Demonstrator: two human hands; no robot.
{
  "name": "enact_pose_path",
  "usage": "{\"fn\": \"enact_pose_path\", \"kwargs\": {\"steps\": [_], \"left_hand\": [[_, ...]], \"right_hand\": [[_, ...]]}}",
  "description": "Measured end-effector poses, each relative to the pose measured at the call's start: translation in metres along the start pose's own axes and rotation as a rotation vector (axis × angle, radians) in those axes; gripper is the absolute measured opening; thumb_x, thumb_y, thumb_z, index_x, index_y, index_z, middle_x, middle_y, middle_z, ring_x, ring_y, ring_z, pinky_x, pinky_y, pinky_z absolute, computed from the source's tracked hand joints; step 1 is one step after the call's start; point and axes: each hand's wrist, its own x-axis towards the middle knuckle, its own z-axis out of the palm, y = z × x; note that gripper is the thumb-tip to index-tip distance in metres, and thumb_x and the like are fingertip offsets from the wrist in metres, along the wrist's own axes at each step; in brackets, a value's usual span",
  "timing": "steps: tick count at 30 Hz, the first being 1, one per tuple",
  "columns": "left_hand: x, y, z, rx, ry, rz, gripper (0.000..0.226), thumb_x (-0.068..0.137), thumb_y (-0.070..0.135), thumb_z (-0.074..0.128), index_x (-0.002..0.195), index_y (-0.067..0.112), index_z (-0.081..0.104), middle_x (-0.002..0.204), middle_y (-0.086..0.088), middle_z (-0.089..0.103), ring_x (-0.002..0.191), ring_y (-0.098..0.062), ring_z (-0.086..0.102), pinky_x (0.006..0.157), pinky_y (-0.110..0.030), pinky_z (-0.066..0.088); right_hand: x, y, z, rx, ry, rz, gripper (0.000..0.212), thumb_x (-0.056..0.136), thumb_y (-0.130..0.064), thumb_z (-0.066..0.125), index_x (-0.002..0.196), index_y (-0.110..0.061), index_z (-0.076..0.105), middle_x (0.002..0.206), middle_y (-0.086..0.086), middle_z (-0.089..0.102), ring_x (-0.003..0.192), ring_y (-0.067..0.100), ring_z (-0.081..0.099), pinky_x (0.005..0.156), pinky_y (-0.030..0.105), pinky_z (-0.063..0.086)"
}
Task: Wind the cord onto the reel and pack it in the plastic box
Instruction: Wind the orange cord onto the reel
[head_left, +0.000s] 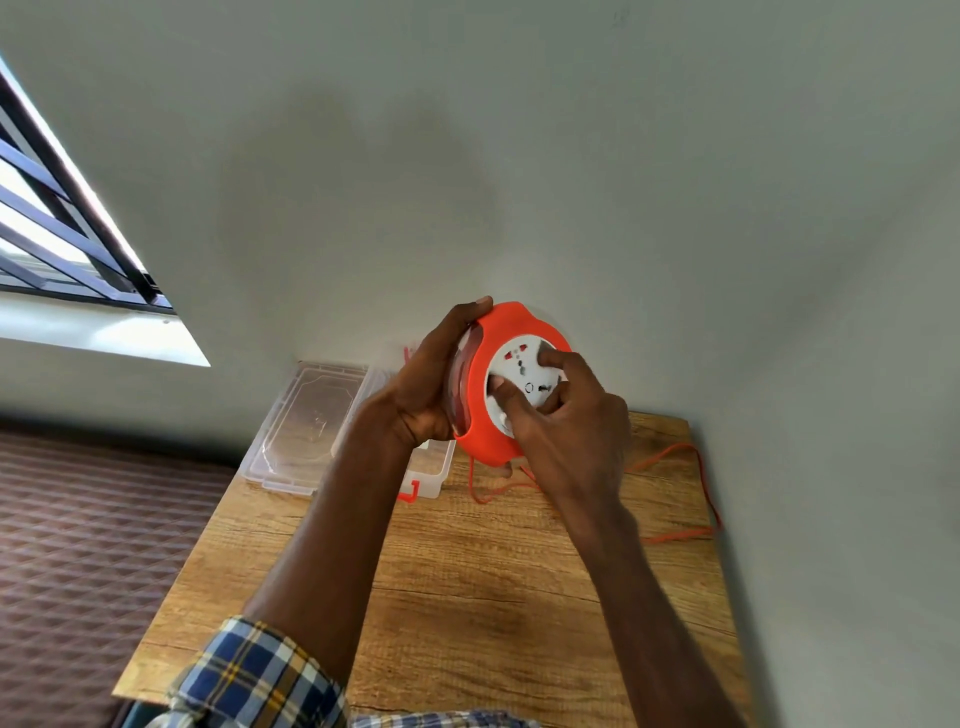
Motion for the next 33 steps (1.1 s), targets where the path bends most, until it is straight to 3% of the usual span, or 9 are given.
{"fn": "enact_pose_path", "kwargs": {"steps": [3,7,9,13,17,21,25,28,33], "left_hand": [[0.001,-0.002,0.003,0.013,0.01,-0.029,0.065,0.099,0.071,0.049,0.124,0.019,0.08,0.119,-0.013,0.079,0.104,-0.032,0.077,0.09,-0.048,0.062],[0.001,0.001,0.002,0.0,0.007,0.001,0.066,0.099,0.071,0.049,0.13,0.019,0.076,0.127,-0.014,0.076,0.111,-0.034,0.074,0.094,-0.051,0.06],[0.001,0.003,0.003,-0.019,-0.018,0.022,0.064,0.096,0.07,0.056,0.13,0.02,0.076,0.128,-0.013,0.076,0.112,-0.033,0.074,0.095,-0.049,0.059],[0.001,0.006,-0.001,-0.055,-0.067,0.024,0.068,0.091,0.071,0.062,0.136,0.02,0.072,0.134,-0.013,0.073,0.117,-0.035,0.072,0.096,-0.051,0.058],[0.0,0.005,-0.008,-0.072,-0.096,0.005,0.072,0.091,0.071,0.063,0.14,0.019,0.069,0.136,-0.015,0.071,0.119,-0.036,0.071,0.097,-0.053,0.058],[0.0,0.004,-0.013,-0.033,-0.057,-0.024,0.073,0.087,0.074,0.067,0.137,0.021,0.072,0.132,-0.014,0.073,0.116,-0.035,0.072,0.097,-0.053,0.057],[0.001,0.002,-0.012,-0.03,-0.051,-0.034,0.072,0.089,0.074,0.063,0.137,0.021,0.071,0.13,-0.014,0.074,0.114,-0.035,0.072,0.094,-0.052,0.058],[0.003,0.001,-0.01,-0.029,-0.042,-0.019,0.069,0.092,0.072,0.061,0.136,0.02,0.072,0.13,-0.014,0.074,0.113,-0.034,0.073,0.094,-0.05,0.059],[0.005,0.002,-0.003,-0.048,-0.032,-0.015,0.068,0.095,0.07,0.059,0.137,0.017,0.071,0.134,-0.018,0.071,0.119,-0.037,0.07,0.103,-0.055,0.054]], "right_hand": [[0.001,-0.001,0.004,0.003,0.015,0.063,0.063,0.077,-0.076,0.061,0.123,-0.033,0.055,0.106,-0.001,0.077,0.086,0.016,0.074,0.062,0.024,0.057],[0.003,0.003,-0.004,-0.06,0.045,-0.081,0.058,0.087,-0.075,0.056,0.125,-0.031,0.059,0.095,-0.006,0.076,0.08,0.01,0.072,0.058,0.021,0.054],[0.007,0.007,-0.01,-0.02,0.042,-0.184,0.047,0.091,-0.062,0.062,0.125,-0.031,0.061,0.1,-0.009,0.07,0.089,0.008,0.066,0.066,0.025,0.056],[0.014,0.019,-0.02,-0.039,-0.05,-0.376,0.035,0.096,-0.027,0.065,0.129,-0.037,0.065,0.124,-0.009,0.058,0.112,0.013,0.047,0.079,0.017,0.041],[0.015,0.021,-0.021,-0.083,-0.235,-0.431,0.054,0.09,-0.005,0.066,0.13,-0.041,0.066,0.142,-0.006,0.053,0.121,0.018,0.041,0.086,0.026,0.044],[0.013,0.019,-0.018,-0.146,-0.295,-0.375,0.062,0.089,-0.012,0.074,0.136,-0.047,0.058,0.146,-0.005,0.053,0.123,0.019,0.039,0.093,0.039,0.047],[0.014,0.019,-0.016,-0.161,-0.214,-0.355,0.062,0.083,-0.014,0.078,0.131,-0.049,0.062,0.136,-0.007,0.061,0.113,0.015,0.043,0.085,0.037,0.053],[0.011,0.018,-0.016,-0.168,-0.203,-0.288,0.06,0.082,-0.029,0.078,0.133,-0.052,0.058,0.13,-0.011,0.065,0.105,0.008,0.04,0.079,0.037,0.056],[0.006,0.003,-0.014,-0.106,-0.061,-0.137,0.069,0.073,-0.076,0.063,0.137,-0.051,0.055,0.098,-0.013,0.076,0.086,0.009,0.068,0.062,0.012,0.039]]}}
